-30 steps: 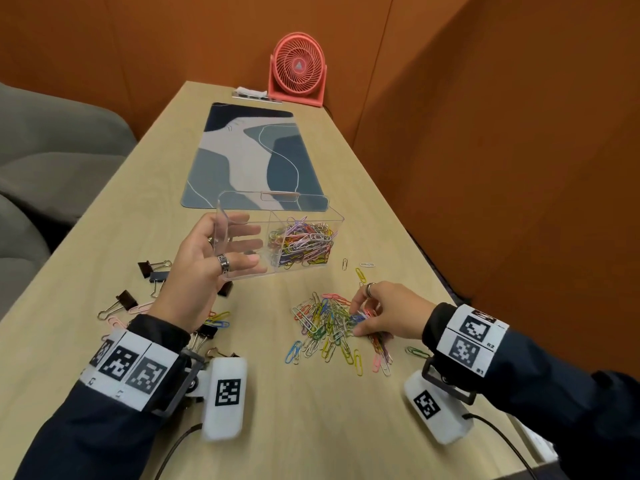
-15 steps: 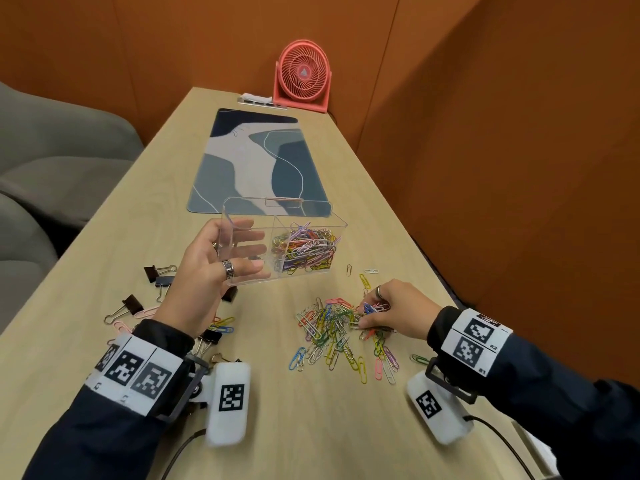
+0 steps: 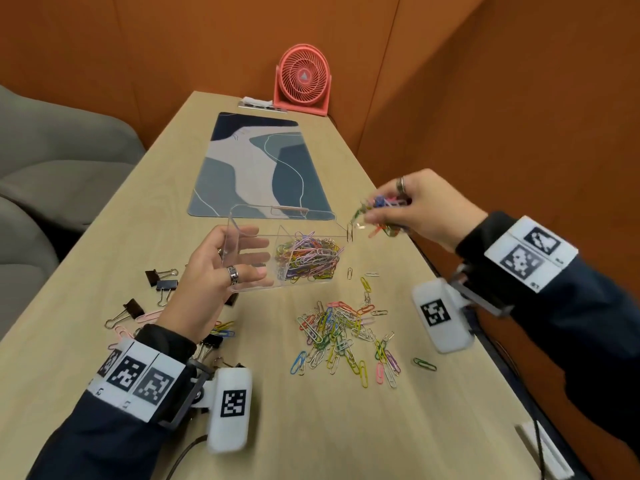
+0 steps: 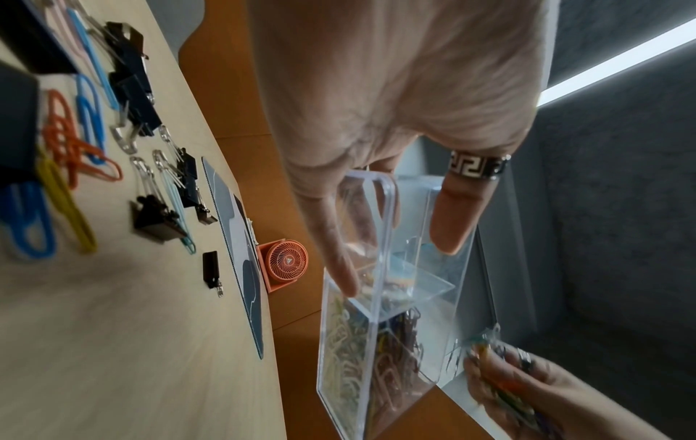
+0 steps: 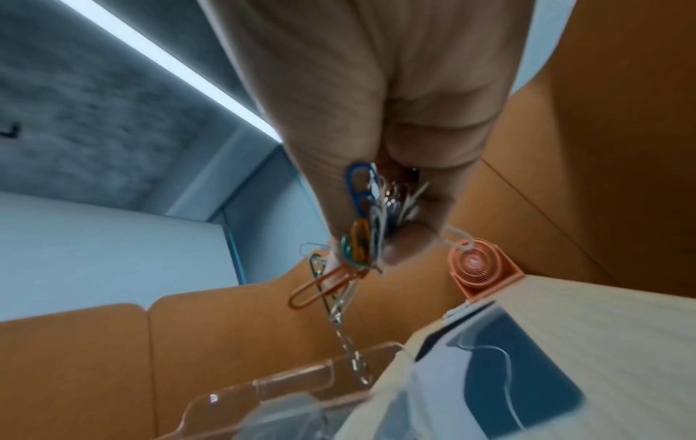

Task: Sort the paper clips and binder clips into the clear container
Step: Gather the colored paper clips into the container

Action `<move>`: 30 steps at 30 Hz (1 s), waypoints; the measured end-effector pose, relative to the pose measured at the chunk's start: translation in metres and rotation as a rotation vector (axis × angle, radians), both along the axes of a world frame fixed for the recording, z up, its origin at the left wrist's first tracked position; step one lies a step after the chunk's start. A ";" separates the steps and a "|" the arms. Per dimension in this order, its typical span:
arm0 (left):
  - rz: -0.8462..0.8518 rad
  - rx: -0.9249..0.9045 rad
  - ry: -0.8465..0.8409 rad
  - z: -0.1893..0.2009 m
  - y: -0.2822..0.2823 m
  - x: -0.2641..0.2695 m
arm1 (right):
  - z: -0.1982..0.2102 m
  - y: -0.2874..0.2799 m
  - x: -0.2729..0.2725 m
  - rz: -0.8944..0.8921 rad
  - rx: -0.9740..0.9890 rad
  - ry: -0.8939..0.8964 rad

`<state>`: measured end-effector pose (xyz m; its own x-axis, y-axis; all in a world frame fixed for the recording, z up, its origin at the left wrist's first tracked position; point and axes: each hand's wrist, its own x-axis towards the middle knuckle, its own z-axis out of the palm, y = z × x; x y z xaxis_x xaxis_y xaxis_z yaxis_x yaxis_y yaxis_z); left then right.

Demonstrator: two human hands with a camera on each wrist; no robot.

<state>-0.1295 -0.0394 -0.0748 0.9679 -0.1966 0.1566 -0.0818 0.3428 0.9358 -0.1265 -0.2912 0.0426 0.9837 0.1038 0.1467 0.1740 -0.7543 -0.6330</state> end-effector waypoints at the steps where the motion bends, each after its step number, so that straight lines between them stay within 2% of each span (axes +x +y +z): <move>1: -0.004 -0.002 0.001 0.000 0.000 0.000 | 0.007 0.007 0.004 0.022 -0.026 -0.024; 4: -0.018 -0.022 0.006 0.000 0.000 0.000 | 0.015 0.028 0.014 0.089 -0.082 -0.005; 8: -0.032 -0.024 -0.002 0.001 0.001 0.000 | 0.004 0.046 0.023 0.145 -0.190 0.016; 19: -0.050 -0.046 0.010 0.002 -0.001 -0.002 | -0.021 0.052 0.015 0.188 -0.066 -0.185; 25: -0.039 -0.058 0.020 0.000 0.000 0.001 | -0.022 0.045 0.012 0.276 -0.011 -0.144; 28: -0.046 -0.059 0.013 0.000 0.000 0.001 | -0.016 0.040 0.009 0.253 0.034 -0.186; 30: -0.044 -0.058 0.007 -0.001 0.000 0.000 | -0.014 0.036 0.004 0.221 -0.008 -0.208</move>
<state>-0.1291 -0.0390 -0.0753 0.9596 -0.2300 0.1618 -0.0584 0.3999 0.9147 -0.1221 -0.2555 0.0287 0.8861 0.3138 0.3410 0.4597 -0.6886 -0.5608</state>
